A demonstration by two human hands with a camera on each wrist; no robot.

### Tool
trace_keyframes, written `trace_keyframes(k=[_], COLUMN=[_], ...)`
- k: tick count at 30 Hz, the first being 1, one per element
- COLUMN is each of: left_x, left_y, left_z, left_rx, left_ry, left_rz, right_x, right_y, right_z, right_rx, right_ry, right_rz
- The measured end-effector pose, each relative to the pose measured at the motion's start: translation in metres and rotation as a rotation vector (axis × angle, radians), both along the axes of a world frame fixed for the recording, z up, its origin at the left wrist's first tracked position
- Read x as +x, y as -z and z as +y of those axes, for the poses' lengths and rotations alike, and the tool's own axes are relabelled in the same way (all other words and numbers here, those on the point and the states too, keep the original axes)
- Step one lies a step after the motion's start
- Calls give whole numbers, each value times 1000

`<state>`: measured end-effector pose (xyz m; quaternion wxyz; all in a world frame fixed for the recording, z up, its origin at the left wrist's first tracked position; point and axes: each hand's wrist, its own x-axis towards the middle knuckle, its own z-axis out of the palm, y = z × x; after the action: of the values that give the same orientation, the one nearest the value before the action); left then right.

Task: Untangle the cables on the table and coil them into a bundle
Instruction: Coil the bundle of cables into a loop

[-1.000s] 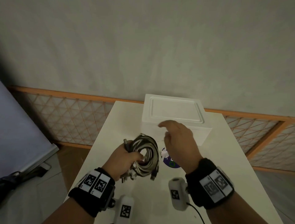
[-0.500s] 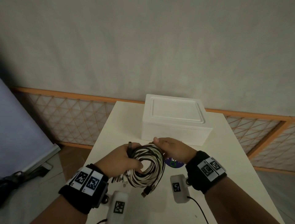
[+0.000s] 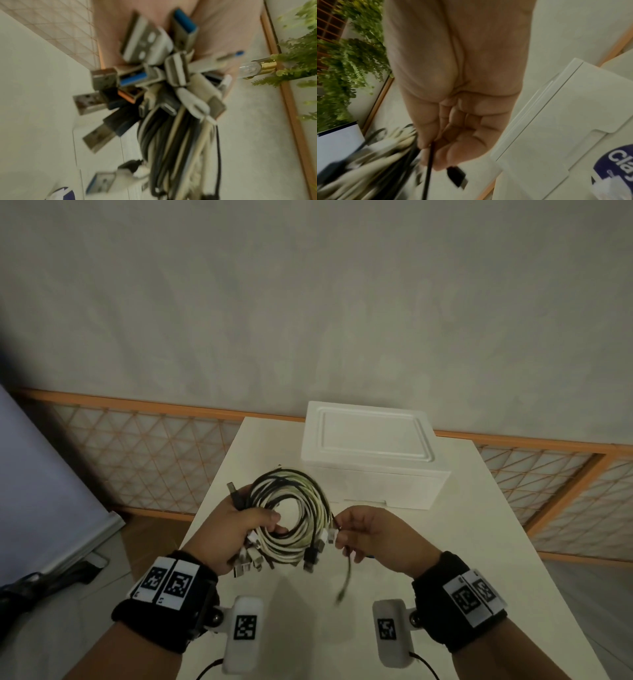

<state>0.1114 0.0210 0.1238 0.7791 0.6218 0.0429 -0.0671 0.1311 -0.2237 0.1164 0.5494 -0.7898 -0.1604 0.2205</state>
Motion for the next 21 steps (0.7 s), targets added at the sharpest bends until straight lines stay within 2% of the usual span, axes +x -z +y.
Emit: trace_keyframes(k=[3,5,7,12,16,21], left_x=[3,7,7,5,0,-1], left_y=[2,6,7,9,3,5], left_z=[-8,-11,-15,-26,-34,-37], left_rx=[-122,-263,-392,-560,-625,-635], left_ry=[-116,-185,-197,-170,-141,-139], left_rz=[42,137,229,352,382,305], right_x=[-9,-14,-18,-19,-12,-6], right_y=[3,3,3,7,9,12], right_z=[13,20,25,36,40,40], right_rx=[155,257,314,63,-74,-71], right_ry=[141,231,214,208,182,215], right_rz=[28,-48,-129,-599,-1072,-1145])
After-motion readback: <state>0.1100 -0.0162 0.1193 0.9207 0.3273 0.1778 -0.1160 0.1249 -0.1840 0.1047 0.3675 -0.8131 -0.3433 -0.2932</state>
